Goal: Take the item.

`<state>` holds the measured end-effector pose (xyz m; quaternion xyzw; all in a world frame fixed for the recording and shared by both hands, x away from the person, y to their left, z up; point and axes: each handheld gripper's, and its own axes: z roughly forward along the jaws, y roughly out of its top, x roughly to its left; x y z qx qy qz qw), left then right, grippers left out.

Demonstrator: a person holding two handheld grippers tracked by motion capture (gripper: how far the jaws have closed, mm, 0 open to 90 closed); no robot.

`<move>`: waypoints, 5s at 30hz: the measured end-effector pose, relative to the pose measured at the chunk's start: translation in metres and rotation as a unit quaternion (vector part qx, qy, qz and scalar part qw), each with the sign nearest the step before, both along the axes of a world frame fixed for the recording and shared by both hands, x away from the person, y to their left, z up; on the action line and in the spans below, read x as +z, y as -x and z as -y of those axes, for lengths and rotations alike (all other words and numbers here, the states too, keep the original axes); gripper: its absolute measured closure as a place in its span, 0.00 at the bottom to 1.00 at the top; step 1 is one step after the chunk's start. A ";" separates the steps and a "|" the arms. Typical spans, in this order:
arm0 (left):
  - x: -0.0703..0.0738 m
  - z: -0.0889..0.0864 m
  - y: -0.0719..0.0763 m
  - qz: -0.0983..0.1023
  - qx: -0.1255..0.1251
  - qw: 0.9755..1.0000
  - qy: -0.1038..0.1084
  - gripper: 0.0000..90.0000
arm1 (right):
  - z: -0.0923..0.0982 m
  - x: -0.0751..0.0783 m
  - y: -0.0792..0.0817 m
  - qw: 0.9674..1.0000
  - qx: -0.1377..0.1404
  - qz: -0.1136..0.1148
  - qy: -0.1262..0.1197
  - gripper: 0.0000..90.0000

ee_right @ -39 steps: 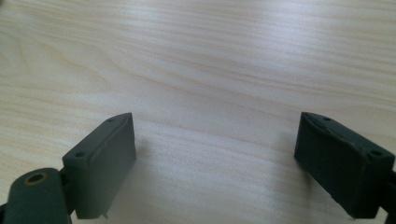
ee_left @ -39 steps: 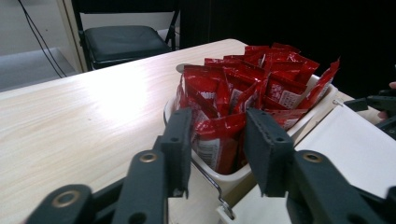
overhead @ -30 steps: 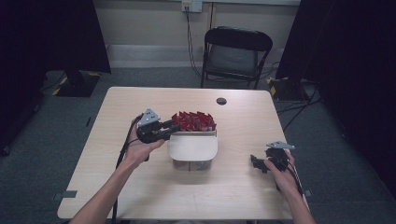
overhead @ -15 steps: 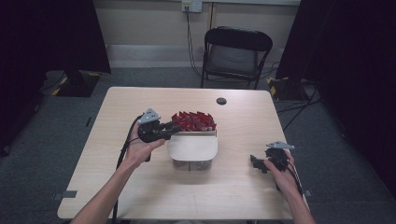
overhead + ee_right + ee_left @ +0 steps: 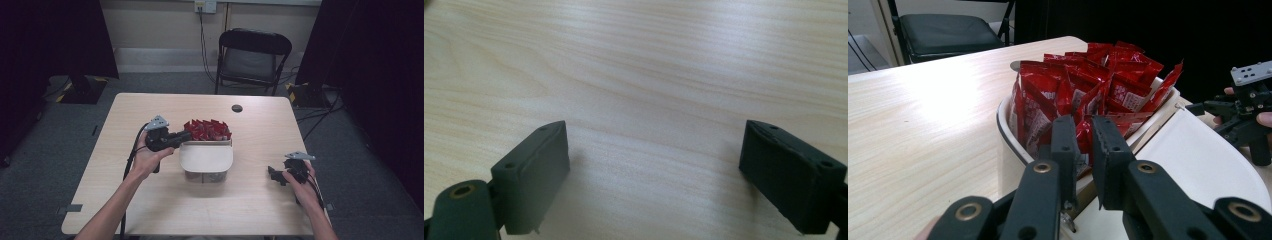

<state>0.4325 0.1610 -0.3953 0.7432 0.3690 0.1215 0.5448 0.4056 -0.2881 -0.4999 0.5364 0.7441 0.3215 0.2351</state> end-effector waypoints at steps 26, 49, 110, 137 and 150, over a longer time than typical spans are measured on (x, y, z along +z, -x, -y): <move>0.017 -0.006 0.006 0.012 -0.006 1.000 0.015 0.90 | 0.000 0.000 0.000 1.000 0.002 0.000 0.001 0.13; 0.029 -0.011 0.010 0.021 -0.011 0.999 0.033 0.90 | -0.001 0.000 0.001 1.000 -0.001 0.000 0.001 0.13; 0.089 -0.024 0.036 0.095 -0.035 0.991 0.082 0.90 | -0.001 0.000 0.001 1.000 0.002 0.000 0.000 0.13; 0.099 -0.062 0.033 0.113 0.012 0.989 0.091 0.90 | -0.001 0.000 0.001 1.000 0.003 0.000 0.000 0.13; 0.072 -0.072 0.014 0.080 0.042 0.993 0.070 0.90 | -0.001 0.000 0.001 1.000 0.003 0.000 0.000 0.13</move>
